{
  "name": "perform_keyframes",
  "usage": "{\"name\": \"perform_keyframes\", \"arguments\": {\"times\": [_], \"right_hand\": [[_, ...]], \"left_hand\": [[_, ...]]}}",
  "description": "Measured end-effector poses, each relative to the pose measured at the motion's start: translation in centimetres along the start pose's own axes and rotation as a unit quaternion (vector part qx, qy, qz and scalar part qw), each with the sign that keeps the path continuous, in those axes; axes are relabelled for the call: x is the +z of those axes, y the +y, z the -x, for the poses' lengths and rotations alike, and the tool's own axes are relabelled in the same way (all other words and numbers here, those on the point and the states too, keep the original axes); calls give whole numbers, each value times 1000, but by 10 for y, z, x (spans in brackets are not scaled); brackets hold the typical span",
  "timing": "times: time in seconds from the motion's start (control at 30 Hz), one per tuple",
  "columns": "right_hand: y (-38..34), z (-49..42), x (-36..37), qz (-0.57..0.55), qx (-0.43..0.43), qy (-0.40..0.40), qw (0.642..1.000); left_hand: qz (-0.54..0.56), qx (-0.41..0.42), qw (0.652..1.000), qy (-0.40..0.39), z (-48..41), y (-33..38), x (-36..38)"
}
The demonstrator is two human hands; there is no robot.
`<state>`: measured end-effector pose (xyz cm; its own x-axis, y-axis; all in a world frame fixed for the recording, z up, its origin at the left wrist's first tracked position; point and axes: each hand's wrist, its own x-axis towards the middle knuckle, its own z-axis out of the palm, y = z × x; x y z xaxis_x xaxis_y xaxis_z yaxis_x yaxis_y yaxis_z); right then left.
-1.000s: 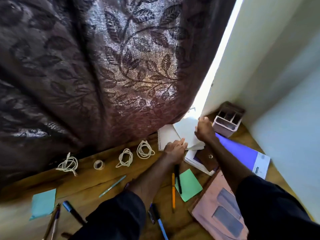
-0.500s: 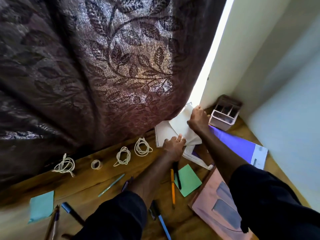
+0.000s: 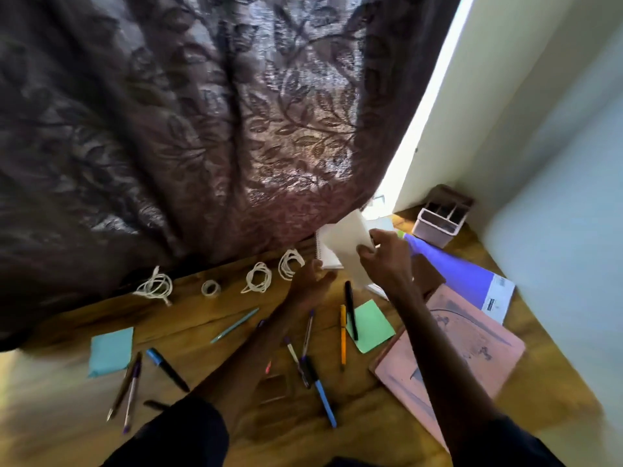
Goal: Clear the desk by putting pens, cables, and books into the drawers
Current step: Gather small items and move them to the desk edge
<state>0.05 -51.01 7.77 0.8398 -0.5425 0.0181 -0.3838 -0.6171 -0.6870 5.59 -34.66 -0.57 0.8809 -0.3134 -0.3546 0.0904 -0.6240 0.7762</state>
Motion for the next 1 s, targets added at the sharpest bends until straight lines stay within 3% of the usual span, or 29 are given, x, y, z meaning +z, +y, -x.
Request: {"name": "perform_keyframes", "arguments": {"times": [0.07, 0.2, 0.33, 0.4, 0.63, 1.0], "right_hand": [[-20, 28, -8, -43, -23, -28, 998], [-47, 70, -22, -158, -40, -94, 982], [-58, 97, -32, -368, 32, -150, 917], [-61, 110, -30, -411, 59, -167, 894], [-64, 142, -4, -400, 87, -187, 893], [-85, 149, 13, -221, 28, -51, 974]], "left_hand": [[136, -33, 990, -34, 17, -6, -14], [324, 3, 943, -73, 77, -3, -54], [436, -9, 896, -85, 132, -10, -89], [412, -12, 908, -75, 152, -18, -103], [293, -3, 956, -19, 191, -39, -133], [238, -12, 970, -52, 196, -69, -169]]}}
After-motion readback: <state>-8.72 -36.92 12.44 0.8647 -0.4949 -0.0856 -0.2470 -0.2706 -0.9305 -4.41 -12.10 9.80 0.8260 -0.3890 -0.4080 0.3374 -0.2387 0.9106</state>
